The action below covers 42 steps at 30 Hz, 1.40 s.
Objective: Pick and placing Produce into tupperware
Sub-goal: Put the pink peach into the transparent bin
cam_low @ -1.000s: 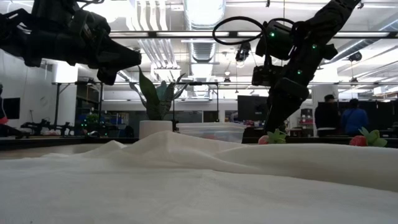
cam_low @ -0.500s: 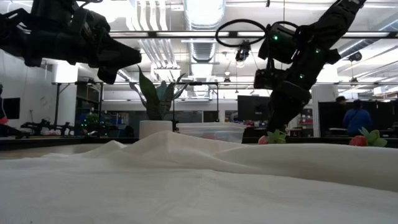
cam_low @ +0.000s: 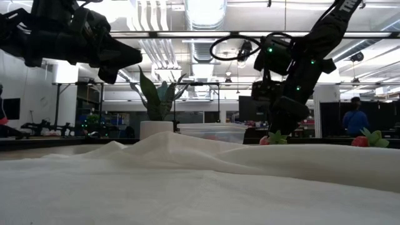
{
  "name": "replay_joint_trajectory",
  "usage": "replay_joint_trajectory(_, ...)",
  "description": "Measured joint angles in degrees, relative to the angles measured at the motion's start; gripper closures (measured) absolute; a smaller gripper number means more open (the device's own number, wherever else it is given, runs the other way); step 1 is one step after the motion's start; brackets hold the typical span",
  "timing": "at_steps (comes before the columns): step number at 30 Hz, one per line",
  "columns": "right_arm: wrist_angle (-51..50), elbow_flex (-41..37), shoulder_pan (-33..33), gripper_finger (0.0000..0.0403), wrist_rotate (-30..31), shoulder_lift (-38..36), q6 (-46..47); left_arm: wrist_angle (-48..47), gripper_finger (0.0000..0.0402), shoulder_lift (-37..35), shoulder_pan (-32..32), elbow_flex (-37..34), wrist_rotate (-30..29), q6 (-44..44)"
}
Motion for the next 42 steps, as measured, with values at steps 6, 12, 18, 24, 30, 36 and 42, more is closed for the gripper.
replay_joint_trajectory(6,-0.33,0.61,0.00,0.0154,0.05,0.61,-0.17,-0.04,0.0313,0.04,0.02,-0.09,0.02,0.02)
replay_joint_trajectory(12,-2.43,0.57,0.00,0.0162,-0.02,-0.92,-0.20,-0.04,0.0313,0.02,0.02,-0.11,0.02,0.02)
replay_joint_trajectory(18,-2.14,0.54,0.00,0.0180,0.01,-1.15,-0.20,-0.04,0.0313,0.00,0.02,-0.11,0.02,0.00)
replay_joint_trajectory(24,-1.78,0.54,0.00,0.0190,0.02,-0.92,-0.41,-0.03,0.0313,0.00,0.02,-0.11,0.02,0.00)
replay_joint_trajectory(30,-1.96,0.54,0.00,0.0207,0.03,-0.92,-0.39,-0.02,0.0313,0.00,0.02,-0.13,0.02,-0.02)
replay_joint_trajectory(36,-2.28,0.54,0.00,0.0248,0.05,-0.92,-0.39,-0.02,0.0313,-0.01,0.02,-0.13,0.02,-0.02)
replay_joint_trajectory(42,-2.28,0.54,0.00,0.0293,0.05,-0.94,-0.41,-0.02,0.0313,0.00,0.02,-0.13,0.03,-0.02)
